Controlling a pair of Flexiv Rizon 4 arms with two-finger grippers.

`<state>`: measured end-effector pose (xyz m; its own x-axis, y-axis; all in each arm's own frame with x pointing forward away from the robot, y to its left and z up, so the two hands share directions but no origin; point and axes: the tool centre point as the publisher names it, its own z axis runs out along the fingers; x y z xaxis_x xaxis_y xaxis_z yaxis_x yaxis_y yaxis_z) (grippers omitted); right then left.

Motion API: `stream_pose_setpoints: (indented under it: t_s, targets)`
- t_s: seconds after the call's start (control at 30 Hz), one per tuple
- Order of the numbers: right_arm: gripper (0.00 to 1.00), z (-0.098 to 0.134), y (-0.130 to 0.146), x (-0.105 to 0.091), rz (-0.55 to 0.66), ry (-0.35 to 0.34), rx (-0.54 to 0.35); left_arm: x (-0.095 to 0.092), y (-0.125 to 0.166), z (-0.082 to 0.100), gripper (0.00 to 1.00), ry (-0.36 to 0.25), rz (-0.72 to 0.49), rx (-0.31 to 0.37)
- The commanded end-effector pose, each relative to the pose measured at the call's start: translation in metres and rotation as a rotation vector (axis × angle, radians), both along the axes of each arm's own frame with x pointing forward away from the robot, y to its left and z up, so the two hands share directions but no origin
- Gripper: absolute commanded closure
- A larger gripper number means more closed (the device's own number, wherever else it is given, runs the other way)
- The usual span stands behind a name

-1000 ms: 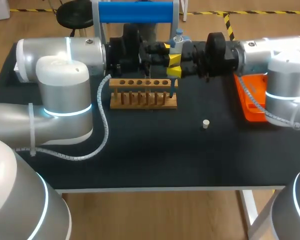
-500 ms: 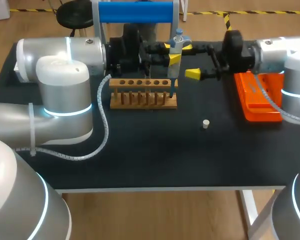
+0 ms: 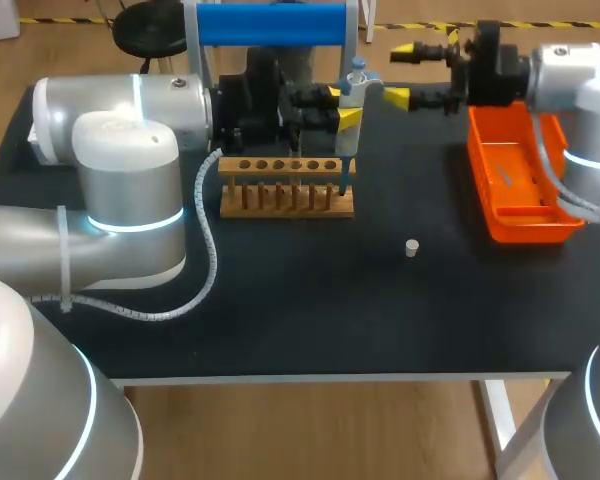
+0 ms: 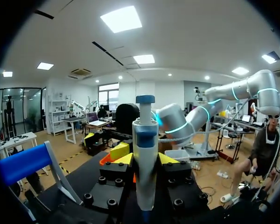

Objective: Invert the test tube, pick up the pipette, mount the tip to pipette, aspirate from beaker and dispense into the tube, eject the tip, return the pipette, and cap with the stopper.

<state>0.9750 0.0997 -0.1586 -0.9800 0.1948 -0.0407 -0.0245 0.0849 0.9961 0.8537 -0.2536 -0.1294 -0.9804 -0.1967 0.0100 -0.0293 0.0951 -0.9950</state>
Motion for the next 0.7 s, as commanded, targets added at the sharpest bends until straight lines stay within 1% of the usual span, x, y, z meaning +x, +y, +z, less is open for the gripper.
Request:
stream_pose_setpoints:
  t_s: [0.03, 0.23, 0.33, 0.43, 0.5, 0.57, 0.7]
  targets:
    - [0.00, 0.004, 0.022, 0.028, -0.024, 0.006, -0.003, 0.000, -0.001, 0.000, 1.00, 0.000, 0.001, 0.000]
    - [0.00, 0.010, 0.041, 0.054, -0.074, 0.013, -0.032, 0.000, -0.001, 0.000, 1.00, 0.000, 0.001, 0.000]
    - [0.00, 0.011, 0.051, 0.069, -0.097, 0.025, -0.044, 0.000, -0.001, 0.000, 1.00, 0.000, 0.001, 0.000]
    - [0.00, 0.010, 0.060, 0.078, -0.110, 0.050, -0.052, 0.000, -0.001, 0.000, 1.00, 0.000, 0.001, 0.000]
    - [0.00, 0.010, 0.064, 0.081, -0.116, 0.053, -0.070, 0.000, -0.001, 0.000, 1.00, 0.000, 0.001, 0.000]
    - [0.00, 0.010, 0.065, 0.081, -0.123, 0.071, -0.071, 0.000, -0.001, 0.000, 1.00, 0.000, 0.001, 0.000]
    - [0.00, 0.009, 0.071, 0.085, -0.127, 0.066, -0.090, 0.000, -0.001, 0.000, 1.00, 0.000, 0.001, 0.000]
